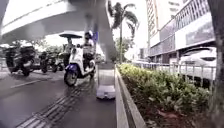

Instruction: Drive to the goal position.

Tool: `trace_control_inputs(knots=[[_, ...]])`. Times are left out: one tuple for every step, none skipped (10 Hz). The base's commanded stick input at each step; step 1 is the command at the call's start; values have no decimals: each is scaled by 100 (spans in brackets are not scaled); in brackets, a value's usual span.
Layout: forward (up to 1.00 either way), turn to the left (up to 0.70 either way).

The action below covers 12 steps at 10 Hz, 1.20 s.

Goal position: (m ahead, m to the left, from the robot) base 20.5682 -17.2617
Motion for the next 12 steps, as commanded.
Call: trace_control_inputs(knots=[[70,6],[70,1],[70,1],[70,1],[70,1],[70,1],[70,1],[70,1],[70,1],[70,1],[70,1],[70,1]])
